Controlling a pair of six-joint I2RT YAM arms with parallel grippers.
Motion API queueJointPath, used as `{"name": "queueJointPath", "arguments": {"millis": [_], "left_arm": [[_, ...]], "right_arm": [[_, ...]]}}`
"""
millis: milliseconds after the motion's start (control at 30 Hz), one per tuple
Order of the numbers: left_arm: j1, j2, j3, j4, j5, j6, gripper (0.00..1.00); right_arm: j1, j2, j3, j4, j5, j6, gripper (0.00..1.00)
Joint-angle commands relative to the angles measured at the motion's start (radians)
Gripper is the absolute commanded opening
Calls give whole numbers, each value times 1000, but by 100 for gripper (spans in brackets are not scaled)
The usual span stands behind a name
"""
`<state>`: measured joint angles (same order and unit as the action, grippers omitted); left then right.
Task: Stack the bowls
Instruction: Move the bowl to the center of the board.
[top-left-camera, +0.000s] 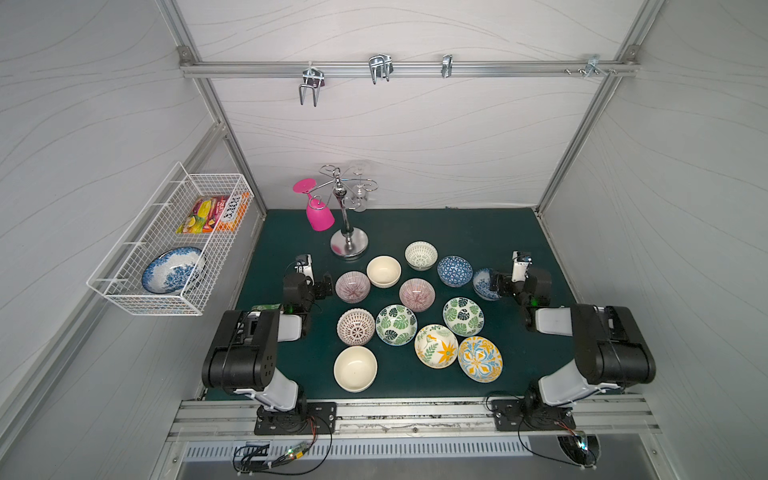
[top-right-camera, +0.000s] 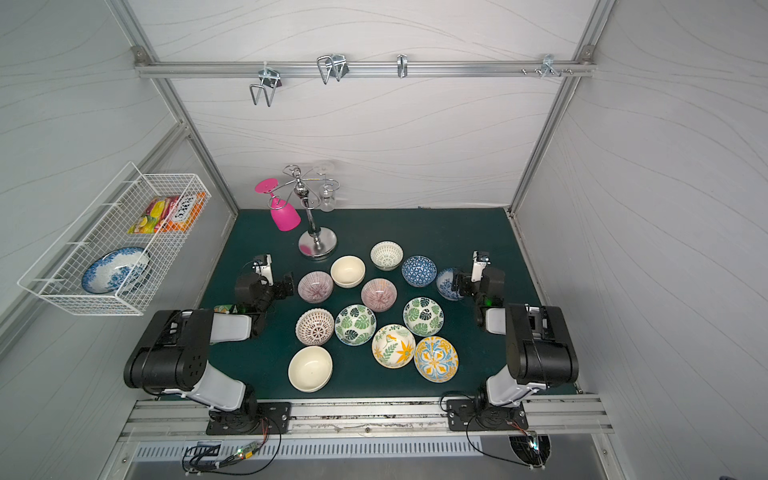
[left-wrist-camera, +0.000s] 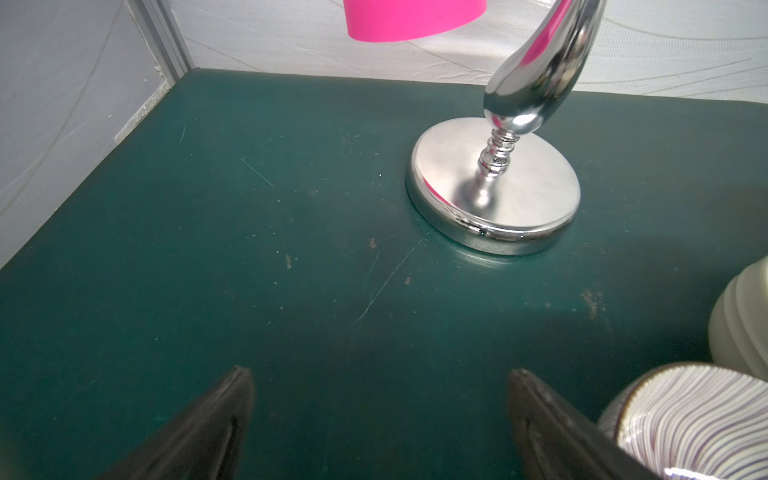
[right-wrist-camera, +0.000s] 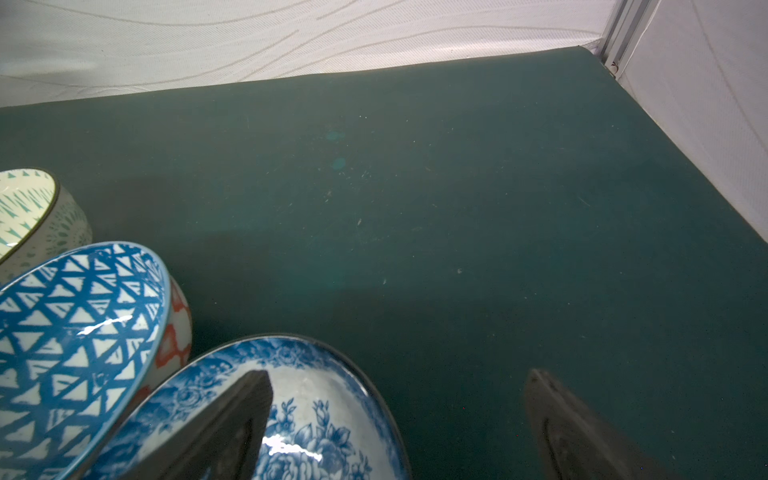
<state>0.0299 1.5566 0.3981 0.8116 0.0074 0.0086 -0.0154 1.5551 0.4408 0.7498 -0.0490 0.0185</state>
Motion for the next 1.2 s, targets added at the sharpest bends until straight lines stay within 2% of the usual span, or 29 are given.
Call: {"name": "queueJointPath", "arguments": {"millis": [0, 467, 667, 1167], "left_arm": [[-3, -3, 23, 31, -14, 9, 100], [6, -9, 21, 23, -6, 3, 100], [-10, -16, -21, 97, -9, 20, 100], [-10, -8, 10, 49, -24, 17, 100]], "right_arm": [[-5, 5, 16, 0, -8, 2, 99], [-3, 3, 14, 0, -4, 0, 99], [-1, 3, 15, 2, -3, -1, 99], [-1, 4, 15, 1, -5, 0, 99]]}}
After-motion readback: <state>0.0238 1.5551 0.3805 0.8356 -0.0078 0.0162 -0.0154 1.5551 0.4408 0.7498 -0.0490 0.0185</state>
